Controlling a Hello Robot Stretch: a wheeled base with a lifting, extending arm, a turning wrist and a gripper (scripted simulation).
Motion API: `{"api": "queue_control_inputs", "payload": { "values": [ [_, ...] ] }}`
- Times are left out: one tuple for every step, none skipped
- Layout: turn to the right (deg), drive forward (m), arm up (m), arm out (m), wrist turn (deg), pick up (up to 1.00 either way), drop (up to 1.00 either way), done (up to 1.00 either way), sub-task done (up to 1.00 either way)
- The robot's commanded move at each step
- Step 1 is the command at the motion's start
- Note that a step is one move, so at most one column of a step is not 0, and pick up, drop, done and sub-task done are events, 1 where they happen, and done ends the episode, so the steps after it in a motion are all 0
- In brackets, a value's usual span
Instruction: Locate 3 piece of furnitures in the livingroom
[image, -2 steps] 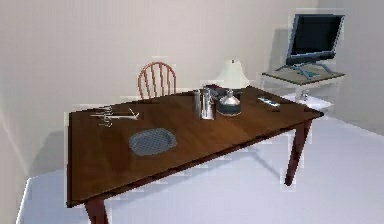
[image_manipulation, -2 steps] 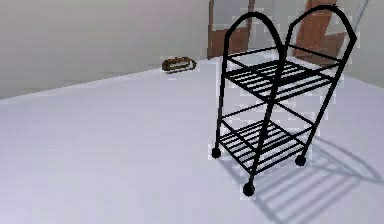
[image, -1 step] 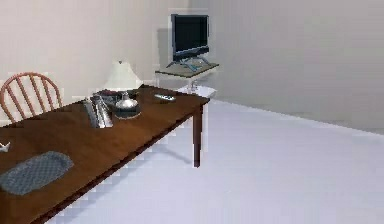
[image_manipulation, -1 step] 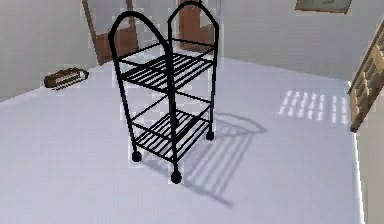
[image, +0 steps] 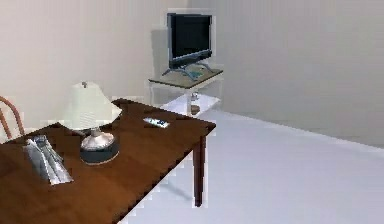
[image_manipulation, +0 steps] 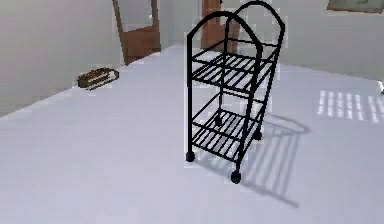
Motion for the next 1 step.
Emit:
{"api": "queue_control_inputs", "payload": {
  "values": [
    [-27.0, 0.0, 0.0, 0.0, 0.0, 0.0, 0.0, 0.0, 0.0]
  ]
}}
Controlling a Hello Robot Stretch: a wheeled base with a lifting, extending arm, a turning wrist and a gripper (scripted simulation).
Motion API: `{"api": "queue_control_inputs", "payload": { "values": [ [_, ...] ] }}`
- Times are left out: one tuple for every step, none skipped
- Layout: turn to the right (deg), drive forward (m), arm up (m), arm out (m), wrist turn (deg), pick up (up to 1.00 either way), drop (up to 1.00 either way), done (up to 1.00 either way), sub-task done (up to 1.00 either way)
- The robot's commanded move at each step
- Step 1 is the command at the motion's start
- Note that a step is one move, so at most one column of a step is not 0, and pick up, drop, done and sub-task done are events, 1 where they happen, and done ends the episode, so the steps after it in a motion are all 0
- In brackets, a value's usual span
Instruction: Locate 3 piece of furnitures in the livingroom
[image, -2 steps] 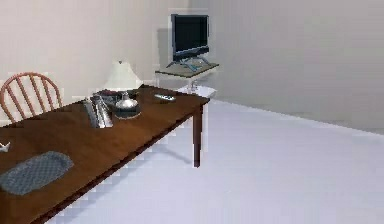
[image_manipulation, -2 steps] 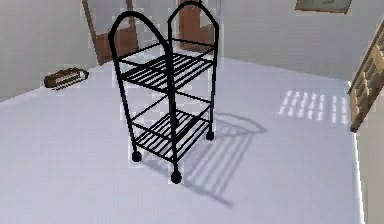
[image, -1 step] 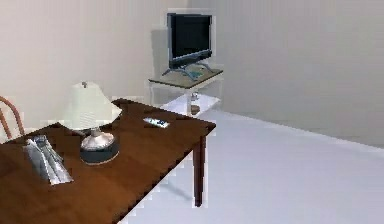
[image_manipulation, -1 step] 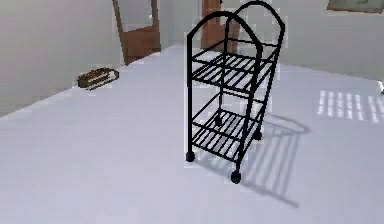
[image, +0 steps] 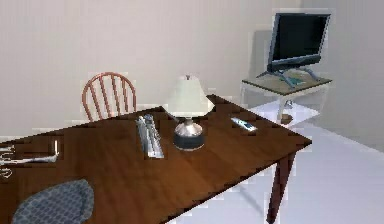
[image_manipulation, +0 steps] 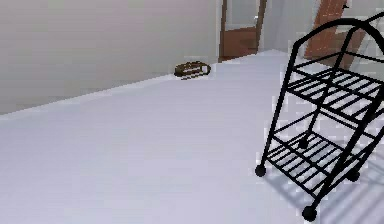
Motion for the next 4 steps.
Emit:
{"api": "queue_control_inputs", "payload": {
  "values": [
    [0.0, 0.0, 0.0, 0.0, 0.0, 0.0, 0.0, 0.0, 1.0],
    [45.0, 0.0, 0.0, 0.0, 0.0, 0.0, 0.0, 0.0, 0.0],
    [12.0, 0.0, 0.0, 0.0, 0.0, 0.0, 0.0, 0.0, 0.0],
    [0.0, 1.0, 0.0, 0.0, 0.0, 0.0, 0.0, 0.0, 0.0]
  ]
}}
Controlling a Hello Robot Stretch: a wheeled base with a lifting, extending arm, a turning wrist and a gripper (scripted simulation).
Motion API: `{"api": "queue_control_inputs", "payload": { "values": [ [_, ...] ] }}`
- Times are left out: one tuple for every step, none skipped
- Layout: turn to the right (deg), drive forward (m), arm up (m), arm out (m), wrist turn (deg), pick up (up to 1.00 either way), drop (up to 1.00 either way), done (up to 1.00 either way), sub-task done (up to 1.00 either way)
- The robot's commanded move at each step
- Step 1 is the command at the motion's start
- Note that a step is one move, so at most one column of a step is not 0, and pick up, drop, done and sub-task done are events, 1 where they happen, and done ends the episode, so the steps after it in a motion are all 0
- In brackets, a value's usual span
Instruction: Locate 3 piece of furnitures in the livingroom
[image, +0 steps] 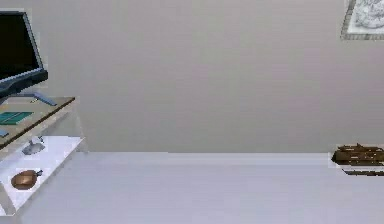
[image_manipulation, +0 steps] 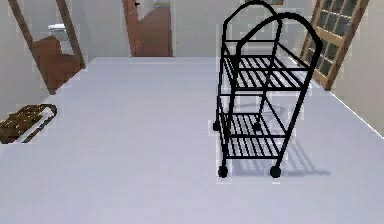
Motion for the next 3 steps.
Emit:
{"api": "queue_control_inputs", "payload": {
  "values": [
    [3.0, 0.0, 0.0, 0.0, 0.0, 0.0, 0.0, 0.0, 0.0],
    [0.0, 0.4, 0.0, 0.0, 0.0, 0.0, 0.0, 0.0, 0.0],
    [-45.0, 0.0, 0.0, 0.0, 0.0, 0.0, 0.0, 0.0, 0.0]
  ]
}}
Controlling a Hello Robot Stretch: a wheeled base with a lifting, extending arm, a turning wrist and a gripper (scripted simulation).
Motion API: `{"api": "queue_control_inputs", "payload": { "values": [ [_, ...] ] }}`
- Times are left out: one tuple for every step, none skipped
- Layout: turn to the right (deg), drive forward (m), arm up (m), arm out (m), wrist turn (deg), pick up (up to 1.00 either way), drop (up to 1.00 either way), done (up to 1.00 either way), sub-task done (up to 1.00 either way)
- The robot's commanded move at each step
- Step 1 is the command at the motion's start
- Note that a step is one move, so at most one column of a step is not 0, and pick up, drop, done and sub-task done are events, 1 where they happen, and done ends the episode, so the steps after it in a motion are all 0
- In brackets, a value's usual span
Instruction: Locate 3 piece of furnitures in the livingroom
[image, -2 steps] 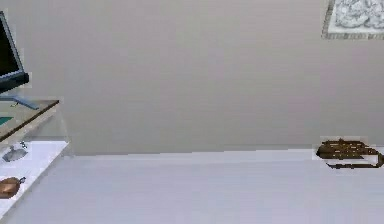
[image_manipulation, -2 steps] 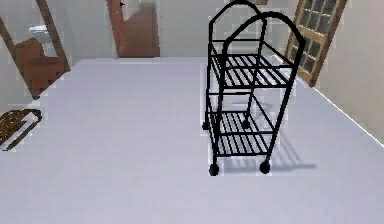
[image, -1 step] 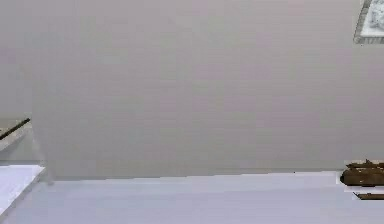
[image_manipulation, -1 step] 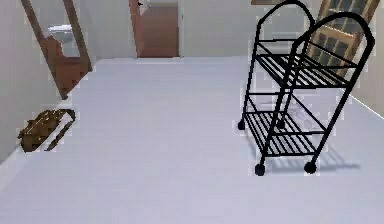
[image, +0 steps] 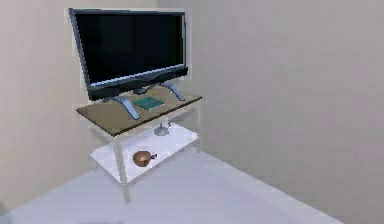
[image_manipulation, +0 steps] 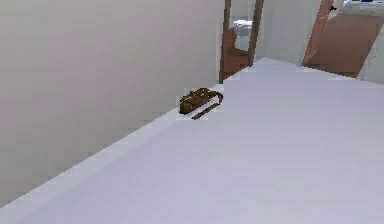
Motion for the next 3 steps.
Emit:
{"api": "queue_control_inputs", "payload": {
  "values": [
    [-18.0, 0.0, 0.0, 0.0, 0.0, 0.0, 0.0, 0.0, 0.0],
    [0.0, 0.5, 0.0, 0.0, 0.0, 0.0, 0.0, 0.0, 0.0],
    [0.0, 0.0, 0.0, 0.0, 0.0, 0.0, 0.0, 1.0, 0.0]
  ]
}}
